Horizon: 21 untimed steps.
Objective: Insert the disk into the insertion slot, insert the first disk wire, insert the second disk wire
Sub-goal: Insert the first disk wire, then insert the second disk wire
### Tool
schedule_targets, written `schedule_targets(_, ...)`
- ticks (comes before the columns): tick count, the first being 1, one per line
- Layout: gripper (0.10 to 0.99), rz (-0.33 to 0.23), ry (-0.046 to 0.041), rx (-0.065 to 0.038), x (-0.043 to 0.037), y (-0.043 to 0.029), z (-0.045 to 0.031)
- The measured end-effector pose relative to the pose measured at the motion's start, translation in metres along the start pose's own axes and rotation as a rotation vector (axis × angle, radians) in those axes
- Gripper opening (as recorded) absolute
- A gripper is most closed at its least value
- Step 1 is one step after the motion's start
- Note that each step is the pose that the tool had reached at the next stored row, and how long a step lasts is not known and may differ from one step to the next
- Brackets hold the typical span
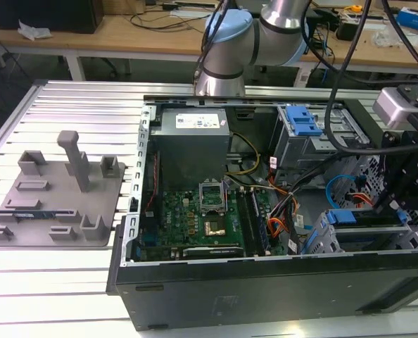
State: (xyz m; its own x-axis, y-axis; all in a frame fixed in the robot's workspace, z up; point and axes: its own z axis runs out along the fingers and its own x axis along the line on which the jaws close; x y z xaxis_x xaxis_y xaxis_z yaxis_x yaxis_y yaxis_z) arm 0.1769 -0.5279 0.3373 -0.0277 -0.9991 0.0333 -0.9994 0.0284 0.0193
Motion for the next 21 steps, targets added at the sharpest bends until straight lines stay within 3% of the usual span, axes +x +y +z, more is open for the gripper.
schedule_targets(2, 0.298, 0.0, -0.0004, 0.0, 0.0, 0.0001, -0.0016)
schedule_targets(5, 0.361, 0.0, 0.0001, 0.0, 0.0002, 0.0006, -0.0203)
schedule_targets(6, 0.361, 0.0, 0.001, 0.0, 0.0001, 0.0008, -0.0323)
schedule_targets(9, 0.361, 0.0, 0.0103, 0.001, -0.002, 0.0013, -0.0523)
schedule_targets(11, 0.361, 0.0, 0.0146, 0.001, -0.0026, 0.0013, -0.0548)
schedule_targets(21, 0.361, 0.0, 0.0169, 0.001, -0.0026, 0.0013, -0.0548)
